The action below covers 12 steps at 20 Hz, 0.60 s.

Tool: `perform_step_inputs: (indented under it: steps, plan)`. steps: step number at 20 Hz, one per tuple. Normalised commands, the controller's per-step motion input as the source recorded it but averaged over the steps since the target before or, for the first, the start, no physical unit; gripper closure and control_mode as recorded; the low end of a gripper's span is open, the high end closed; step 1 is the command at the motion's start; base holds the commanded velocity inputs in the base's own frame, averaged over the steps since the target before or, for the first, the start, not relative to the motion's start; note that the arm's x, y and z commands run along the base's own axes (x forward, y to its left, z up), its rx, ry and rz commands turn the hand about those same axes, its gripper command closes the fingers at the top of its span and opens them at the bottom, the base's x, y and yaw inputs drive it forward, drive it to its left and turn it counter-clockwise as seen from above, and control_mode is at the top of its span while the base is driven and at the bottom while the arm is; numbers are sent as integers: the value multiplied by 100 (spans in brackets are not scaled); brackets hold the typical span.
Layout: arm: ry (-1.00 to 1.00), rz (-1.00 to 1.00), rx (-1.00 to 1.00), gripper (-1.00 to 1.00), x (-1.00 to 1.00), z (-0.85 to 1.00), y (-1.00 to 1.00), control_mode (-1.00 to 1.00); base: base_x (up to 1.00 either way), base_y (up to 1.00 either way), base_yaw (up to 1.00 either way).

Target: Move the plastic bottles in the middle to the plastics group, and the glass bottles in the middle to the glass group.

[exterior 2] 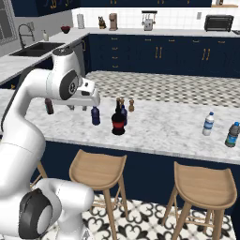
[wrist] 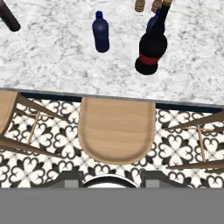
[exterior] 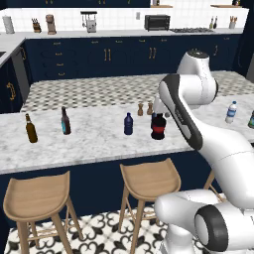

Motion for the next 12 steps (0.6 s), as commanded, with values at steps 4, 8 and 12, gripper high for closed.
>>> perform_step_inputs:
  steps: [4,8,12]
  plan:
    - [0,0,0,-100,-5,0,0,-100,0,0,0]
    - [-4,0,0,-100,-3,-12,0,-100,0,0,0]
    - [-25,-5,0,-100,-1,-2,-6,-100,0,0,0]
